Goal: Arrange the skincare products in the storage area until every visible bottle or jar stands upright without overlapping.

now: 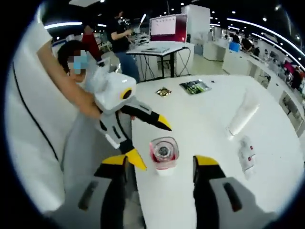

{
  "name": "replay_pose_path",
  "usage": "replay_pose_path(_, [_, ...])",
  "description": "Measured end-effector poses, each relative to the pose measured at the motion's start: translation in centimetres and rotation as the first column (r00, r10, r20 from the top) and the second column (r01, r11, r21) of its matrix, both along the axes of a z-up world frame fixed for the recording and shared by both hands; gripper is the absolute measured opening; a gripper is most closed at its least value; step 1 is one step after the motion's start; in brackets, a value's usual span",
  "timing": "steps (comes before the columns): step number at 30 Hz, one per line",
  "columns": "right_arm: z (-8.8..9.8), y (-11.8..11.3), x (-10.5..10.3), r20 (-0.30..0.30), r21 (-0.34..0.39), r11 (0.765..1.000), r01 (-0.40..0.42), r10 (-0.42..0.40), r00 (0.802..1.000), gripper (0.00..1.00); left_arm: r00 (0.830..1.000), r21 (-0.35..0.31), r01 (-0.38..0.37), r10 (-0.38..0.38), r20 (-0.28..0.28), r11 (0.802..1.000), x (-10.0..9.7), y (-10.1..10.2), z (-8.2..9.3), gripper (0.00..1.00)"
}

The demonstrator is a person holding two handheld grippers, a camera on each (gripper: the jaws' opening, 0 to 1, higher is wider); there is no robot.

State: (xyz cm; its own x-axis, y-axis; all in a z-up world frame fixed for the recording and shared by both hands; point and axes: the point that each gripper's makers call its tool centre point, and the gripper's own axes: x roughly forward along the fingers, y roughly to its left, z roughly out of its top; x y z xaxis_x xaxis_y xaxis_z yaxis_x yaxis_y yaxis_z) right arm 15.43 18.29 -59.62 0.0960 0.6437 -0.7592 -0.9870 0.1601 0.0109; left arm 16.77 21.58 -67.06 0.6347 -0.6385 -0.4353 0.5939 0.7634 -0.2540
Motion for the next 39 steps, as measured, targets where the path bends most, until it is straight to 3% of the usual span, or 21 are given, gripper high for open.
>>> replay_pose_path(4, [0.7, 0.0, 1.1, 0.030, -0.111, 0.992, -0.055, 0.058, 0.998, 0.54, 1.000, 0.008, 0.003, -0.003, -0.011, 1.000, -0.1, 0.0, -0.4, 0.78])
replay_pose_path(7, [2.2, 0.7, 1.5, 0.023, -0.121, 0.988, -0.095, 0.099, 0.995, 0.53, 1.000, 0.018, 0.015, -0.015, -0.007, 1.000, -0.2, -0.2, -0.5, 0.78])
replay_pose_path(9, [3.0, 1.1, 1.5, -0.008, -0.124, 0.986, -0.111, 0.110, 0.994, 0.52, 1.000, 0.022, 0.025, -0.025, -0.014, 0.999, -0.3, -0.3, -0.7, 0.78])
replay_pose_path(10, [2.9, 1.1, 1.3, -0.071, -0.145, 0.983, -0.110, 0.101, 0.992, 0.52, 0.999, 0.027, 0.032, -0.031, -0.015, 0.999, -0.4, -0.4, -0.9, 0.78])
replay_pose_path(13, [1.8, 1.4, 1.6, -0.090, -0.179, 0.976, -0.126, 0.111, 0.990, 0.51, 0.999, 0.024, 0.031, -0.030, -0.020, 0.999, -0.4, -0.3, -0.9, 0.77])
replay_pose_path(19, [-1.4, 0.7, 0.5, -0.125, -0.306, 0.920, -0.244, 0.215, 0.969, 0.50, 0.999, 0.003, -0.016, 0.017, -0.027, 1.000, 0.1, 0.6, -0.8, 0.76])
replay_pose_path(29, [-4.0, 1.0, 0.2, -0.142, -0.324, 0.912, -0.252, 0.216, 0.966, 0.39, 0.999, 0.001, -0.017, 0.017, -0.033, 1.000, 0.1, 0.6, -0.9, 0.76])
replay_pose_path(39, [-5.6, 1.4, -0.1, -0.182, -0.307, 0.923, -0.233, 0.183, 0.966, 0.34, 0.999, -0.006, -0.018, 0.017, -0.043, 1.000, 0.0, 0.6, -1.0, 0.76])
